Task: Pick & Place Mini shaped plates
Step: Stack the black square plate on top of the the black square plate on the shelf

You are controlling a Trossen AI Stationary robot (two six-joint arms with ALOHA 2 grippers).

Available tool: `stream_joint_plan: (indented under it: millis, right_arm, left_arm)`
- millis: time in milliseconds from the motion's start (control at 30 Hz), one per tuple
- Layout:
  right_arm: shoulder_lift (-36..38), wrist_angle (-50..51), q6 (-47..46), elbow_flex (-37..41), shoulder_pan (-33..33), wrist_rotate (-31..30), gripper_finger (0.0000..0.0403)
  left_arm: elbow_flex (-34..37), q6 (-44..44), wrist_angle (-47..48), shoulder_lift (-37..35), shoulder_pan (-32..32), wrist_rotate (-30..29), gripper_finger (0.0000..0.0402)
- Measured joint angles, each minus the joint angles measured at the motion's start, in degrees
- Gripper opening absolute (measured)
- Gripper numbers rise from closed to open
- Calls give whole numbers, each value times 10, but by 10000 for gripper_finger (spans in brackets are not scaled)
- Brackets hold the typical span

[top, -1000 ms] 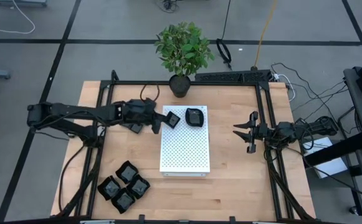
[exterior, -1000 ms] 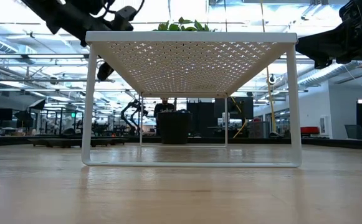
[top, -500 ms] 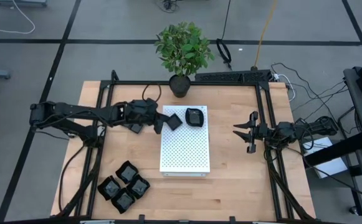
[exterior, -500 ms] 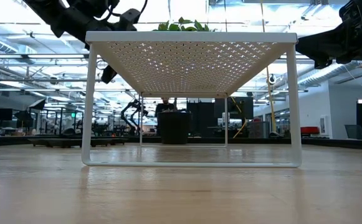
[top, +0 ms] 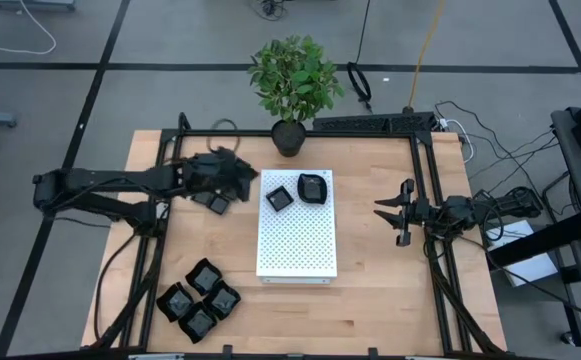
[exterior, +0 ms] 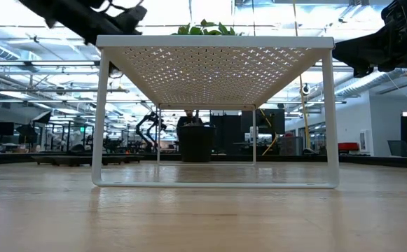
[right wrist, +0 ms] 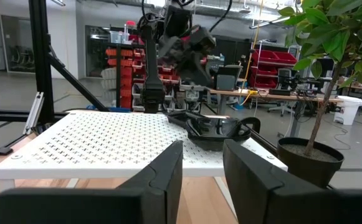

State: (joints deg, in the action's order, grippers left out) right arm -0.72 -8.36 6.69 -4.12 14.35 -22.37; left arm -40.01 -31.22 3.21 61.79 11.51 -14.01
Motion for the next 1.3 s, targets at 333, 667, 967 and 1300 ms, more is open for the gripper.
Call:
stream_joint_plan:
  millis: [333,667,967,1300]
  right_arm:
    - [0,0,0,0,0,0,102]
    - [0,0,0,0,0,0,102]
    - [0,0,0,0,0,0,102]
    - [0,0,0,0,0,0,102]
  left_arm:
    - [0,-92,263,-16,96,-121,215]
    - [4,-36,176,141,188,-40,215]
    - [4,-6,125,252,239,-15,200]
    - [3,-7,74,303,268,-2,202]
